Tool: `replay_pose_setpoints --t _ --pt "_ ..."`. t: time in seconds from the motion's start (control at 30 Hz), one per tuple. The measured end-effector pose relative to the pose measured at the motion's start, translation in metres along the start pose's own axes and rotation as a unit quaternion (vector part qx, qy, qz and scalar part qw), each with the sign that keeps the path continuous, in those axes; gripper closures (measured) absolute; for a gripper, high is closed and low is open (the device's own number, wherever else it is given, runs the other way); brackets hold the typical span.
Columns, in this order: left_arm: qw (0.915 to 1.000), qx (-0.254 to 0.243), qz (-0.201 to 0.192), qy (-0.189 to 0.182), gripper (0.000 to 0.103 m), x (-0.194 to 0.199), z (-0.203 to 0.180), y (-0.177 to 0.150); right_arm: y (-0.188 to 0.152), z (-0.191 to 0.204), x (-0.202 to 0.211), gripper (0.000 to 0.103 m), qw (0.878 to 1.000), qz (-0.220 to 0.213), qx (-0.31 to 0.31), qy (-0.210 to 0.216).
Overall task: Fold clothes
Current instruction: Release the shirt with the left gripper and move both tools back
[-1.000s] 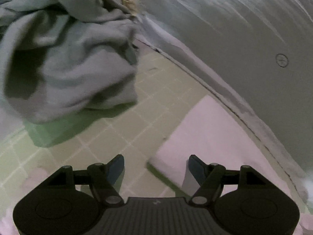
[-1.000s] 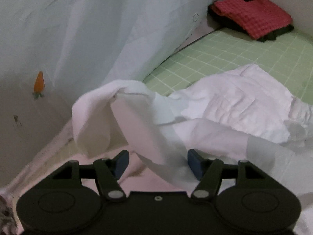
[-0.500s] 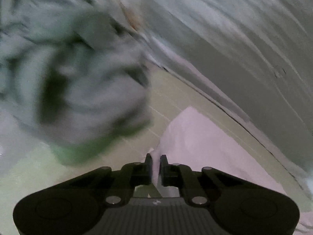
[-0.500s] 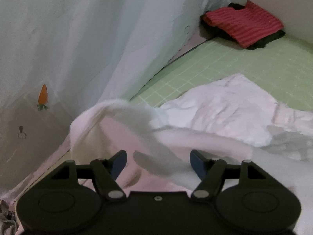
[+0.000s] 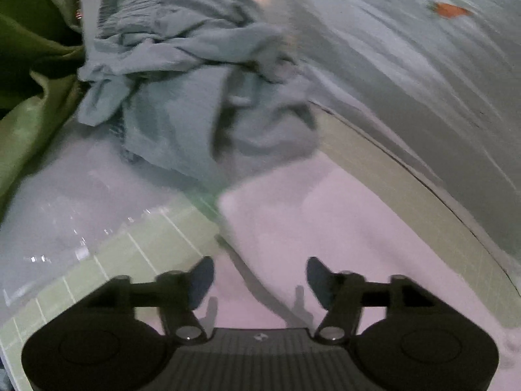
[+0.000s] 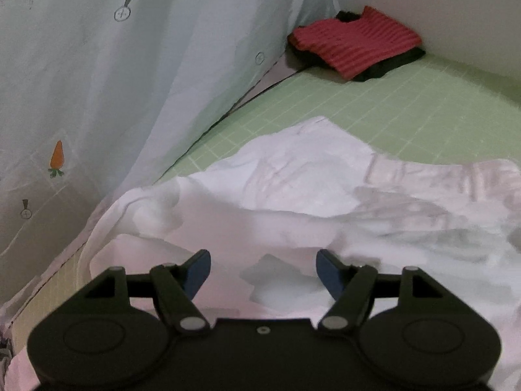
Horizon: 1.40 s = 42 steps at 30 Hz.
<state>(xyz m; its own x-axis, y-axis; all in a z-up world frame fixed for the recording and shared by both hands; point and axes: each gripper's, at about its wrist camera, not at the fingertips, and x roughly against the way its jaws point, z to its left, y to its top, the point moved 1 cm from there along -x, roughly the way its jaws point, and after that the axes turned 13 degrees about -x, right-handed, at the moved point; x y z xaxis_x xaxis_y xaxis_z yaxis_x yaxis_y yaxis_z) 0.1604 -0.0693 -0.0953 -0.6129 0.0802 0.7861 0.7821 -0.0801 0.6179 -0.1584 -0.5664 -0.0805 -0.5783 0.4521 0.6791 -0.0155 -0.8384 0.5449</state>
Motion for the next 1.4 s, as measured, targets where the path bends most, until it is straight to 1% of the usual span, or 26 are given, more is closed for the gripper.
replay_pose_setpoints --t 0.1,0.13,0.23,0.3,0.4,0.43,0.53,0.6,0.63,0.7,0.73,0.77,0.8,0.87,0.9,1.0,1.07,1.13,1.17,1.2,1.23,1.27,1.33,1.37,1.4 --pt "0.9993 -0.03 0.013 -0.019 0.036 0.015 -0.026 -0.021 0.005 -0.015 0.01 0.028 1.0 -0.006 0.016 -0.003" --pt "0.9989 -0.036 0.017 -0.026 0.035 0.021 -0.035 -0.031 0.007 -0.02 0.013 0.026 1.0 -0.008 0.024 -0.007" --pt "0.9975 -0.051 0.03 -0.04 0.035 0.042 -0.058 -0.061 0.014 -0.041 0.019 0.025 0.998 -0.011 0.056 -0.027" --pt "0.9962 -0.061 0.04 -0.048 0.035 0.055 -0.073 -0.081 0.023 -0.061 0.021 0.024 0.997 -0.012 0.066 -0.039" --pt "0.9949 -0.072 0.048 -0.052 0.03 0.075 -0.092 -0.111 0.039 -0.095 0.019 0.021 0.994 -0.018 0.076 -0.074" --pt "0.9949 -0.071 0.051 -0.051 0.03 0.081 -0.097 -0.122 0.047 -0.108 0.017 0.019 0.993 -0.018 0.076 -0.087" --pt "0.9945 -0.067 0.064 -0.048 0.03 0.092 -0.112 -0.147 0.068 -0.148 0.009 0.019 0.991 -0.01 0.059 -0.121" --pt "0.9943 -0.067 0.07 -0.044 0.03 0.099 -0.124 -0.162 0.078 -0.171 0.004 0.021 0.992 0.008 0.04 -0.119" --pt "0.9942 -0.066 0.072 -0.044 0.03 0.101 -0.129 -0.167 0.082 -0.182 0.001 0.026 0.993 0.017 0.033 -0.114" --pt "0.9941 -0.062 0.077 -0.046 0.03 0.104 -0.14 -0.176 0.087 -0.19 -0.002 0.038 0.993 0.032 0.048 -0.1" --pt "0.9938 -0.061 0.08 -0.047 0.03 0.104 -0.146 -0.18 0.088 -0.19 -0.002 0.054 0.993 0.037 0.067 -0.091" --pt "0.9934 -0.062 0.085 -0.046 0.03 0.103 -0.152 -0.183 0.089 -0.19 -0.002 0.079 0.992 0.041 0.086 -0.083" --pt "0.9929 -0.064 0.09 -0.045 0.03 0.101 -0.159 -0.185 0.09 -0.192 0.0 0.093 0.991 0.043 0.1 -0.074" --pt "0.9919 -0.066 0.1 -0.042 0.03 0.096 -0.171 -0.19 0.094 -0.196 0.004 0.095 0.989 0.047 0.128 -0.059" --pt "0.9913 -0.067 0.104 -0.044 0.03 0.095 -0.177 -0.191 0.099 -0.202 0.008 0.095 0.989 0.042 0.127 -0.06" --pt "0.9894 -0.078 0.113 -0.048 0.03 0.09 -0.192 -0.193 0.112 -0.229 0.023 0.096 0.99 0.028 0.11 -0.081" --pt "0.988 -0.089 0.117 -0.048 0.03 0.087 -0.201 -0.193 0.116 -0.244 0.029 0.096 0.989 0.034 0.103 -0.096" --pt "0.9867 -0.096 0.123 -0.046 0.03 0.082 -0.207 -0.188 0.115 -0.25 0.032 0.094 0.987 0.046 0.107 -0.112" --pt "0.986 -0.1 0.126 -0.045 0.03 0.079 -0.209 -0.186 0.115 -0.249 0.032 0.087 0.985 0.046 0.117 -0.119" --pt "0.9856 -0.102 0.128 -0.044 0.03 0.076 -0.212 -0.183 0.118 -0.243 0.033 0.076 0.983 0.03 0.126 -0.129" --pt "0.9854 -0.102 0.129 -0.043 0.029 0.073 -0.214 -0.18 0.12 -0.237 0.033 0.054 0.981 0.013 0.135 -0.138" --pt "0.9852 -0.103 0.13 -0.042 0.028 0.069 -0.215 -0.177 0.123 -0.23 0.034 0.036 0.979 -0.003 0.143 -0.146" --pt "0.985 -0.103 0.133 -0.038 0.026 0.062 -0.22 -0.171 0.135 -0.215 0.03 0.026 0.982 -0.036 0.141 -0.12" --pt "0.9852 -0.1 0.135 -0.033 0.026 0.057 -0.222 -0.167 0.141 -0.206 0.025 0.022 0.984 -0.042 0.139 -0.1" --pt "0.9856 -0.096 0.136 -0.029 0.025 0.053 -0.225 -0.164 0.147 -0.197 0.015 0.021 0.986 -0.04 0.14 -0.079"
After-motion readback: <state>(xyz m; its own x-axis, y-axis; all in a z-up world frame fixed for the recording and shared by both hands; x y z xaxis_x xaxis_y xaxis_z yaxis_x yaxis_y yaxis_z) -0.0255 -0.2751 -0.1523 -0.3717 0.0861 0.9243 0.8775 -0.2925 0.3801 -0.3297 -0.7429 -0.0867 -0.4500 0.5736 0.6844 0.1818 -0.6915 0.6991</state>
